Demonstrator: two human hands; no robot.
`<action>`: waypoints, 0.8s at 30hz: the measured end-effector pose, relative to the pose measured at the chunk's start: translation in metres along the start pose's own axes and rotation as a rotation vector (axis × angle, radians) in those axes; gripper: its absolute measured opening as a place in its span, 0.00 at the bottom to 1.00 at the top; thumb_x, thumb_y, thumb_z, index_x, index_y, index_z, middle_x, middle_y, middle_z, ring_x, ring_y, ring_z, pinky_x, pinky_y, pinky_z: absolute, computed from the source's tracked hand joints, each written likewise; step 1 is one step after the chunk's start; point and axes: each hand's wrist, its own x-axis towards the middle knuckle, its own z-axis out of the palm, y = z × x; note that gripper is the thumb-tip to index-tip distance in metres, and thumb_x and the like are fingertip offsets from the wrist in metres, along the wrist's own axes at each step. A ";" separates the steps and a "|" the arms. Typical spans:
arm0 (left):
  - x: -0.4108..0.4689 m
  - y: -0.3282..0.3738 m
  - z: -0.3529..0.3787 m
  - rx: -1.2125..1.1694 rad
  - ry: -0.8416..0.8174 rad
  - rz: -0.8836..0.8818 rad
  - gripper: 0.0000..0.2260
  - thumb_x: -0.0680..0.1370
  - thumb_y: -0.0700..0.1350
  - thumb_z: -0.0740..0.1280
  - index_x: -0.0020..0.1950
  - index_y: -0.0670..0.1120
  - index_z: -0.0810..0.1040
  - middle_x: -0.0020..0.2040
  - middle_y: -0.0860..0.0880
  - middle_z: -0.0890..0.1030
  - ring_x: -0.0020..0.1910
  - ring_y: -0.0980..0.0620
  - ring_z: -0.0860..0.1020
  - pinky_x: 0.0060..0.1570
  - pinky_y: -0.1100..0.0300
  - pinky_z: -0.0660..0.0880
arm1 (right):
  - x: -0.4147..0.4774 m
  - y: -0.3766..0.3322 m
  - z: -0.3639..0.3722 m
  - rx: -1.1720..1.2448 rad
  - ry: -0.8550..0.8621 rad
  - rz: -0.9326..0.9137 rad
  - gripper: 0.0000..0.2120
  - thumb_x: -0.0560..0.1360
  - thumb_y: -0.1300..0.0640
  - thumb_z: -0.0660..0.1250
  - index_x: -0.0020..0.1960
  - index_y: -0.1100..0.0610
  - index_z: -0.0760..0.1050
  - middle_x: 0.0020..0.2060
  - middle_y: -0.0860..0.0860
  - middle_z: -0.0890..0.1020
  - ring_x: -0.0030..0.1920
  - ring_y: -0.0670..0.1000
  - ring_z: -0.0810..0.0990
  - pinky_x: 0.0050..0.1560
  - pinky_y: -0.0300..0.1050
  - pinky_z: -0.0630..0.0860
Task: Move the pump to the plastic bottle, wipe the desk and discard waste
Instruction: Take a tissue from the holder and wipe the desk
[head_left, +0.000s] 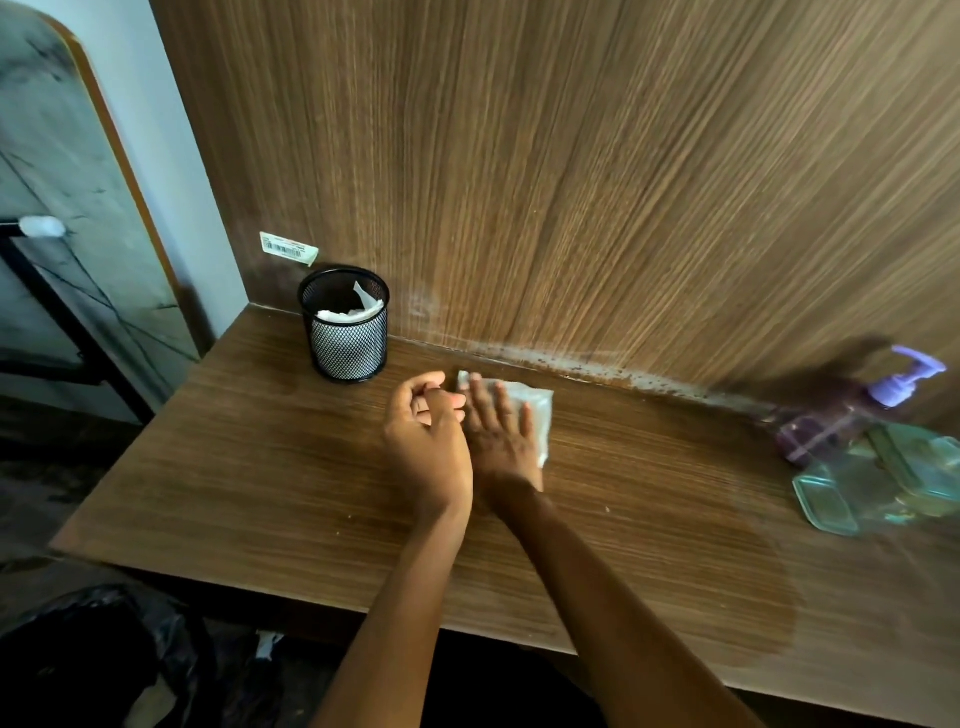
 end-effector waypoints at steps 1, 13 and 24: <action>0.001 -0.001 0.000 0.001 0.008 0.010 0.07 0.77 0.36 0.59 0.47 0.44 0.76 0.36 0.46 0.80 0.33 0.53 0.79 0.36 0.61 0.74 | -0.005 -0.011 0.002 -0.072 -0.016 -0.079 0.31 0.80 0.47 0.48 0.76 0.54 0.37 0.76 0.52 0.38 0.75 0.56 0.35 0.73 0.59 0.36; -0.013 -0.003 -0.004 0.058 -0.032 0.006 0.07 0.77 0.38 0.60 0.47 0.46 0.77 0.35 0.51 0.80 0.33 0.55 0.79 0.33 0.65 0.74 | -0.122 0.101 0.025 -0.098 0.079 -0.057 0.28 0.79 0.42 0.32 0.76 0.52 0.44 0.76 0.44 0.43 0.76 0.48 0.47 0.71 0.51 0.50; -0.008 -0.006 0.000 0.087 -0.045 0.018 0.07 0.77 0.38 0.60 0.46 0.46 0.77 0.34 0.51 0.79 0.29 0.62 0.77 0.35 0.62 0.75 | -0.040 0.017 0.017 -0.011 0.053 -0.120 0.39 0.70 0.37 0.26 0.76 0.54 0.42 0.77 0.50 0.46 0.76 0.53 0.42 0.74 0.57 0.41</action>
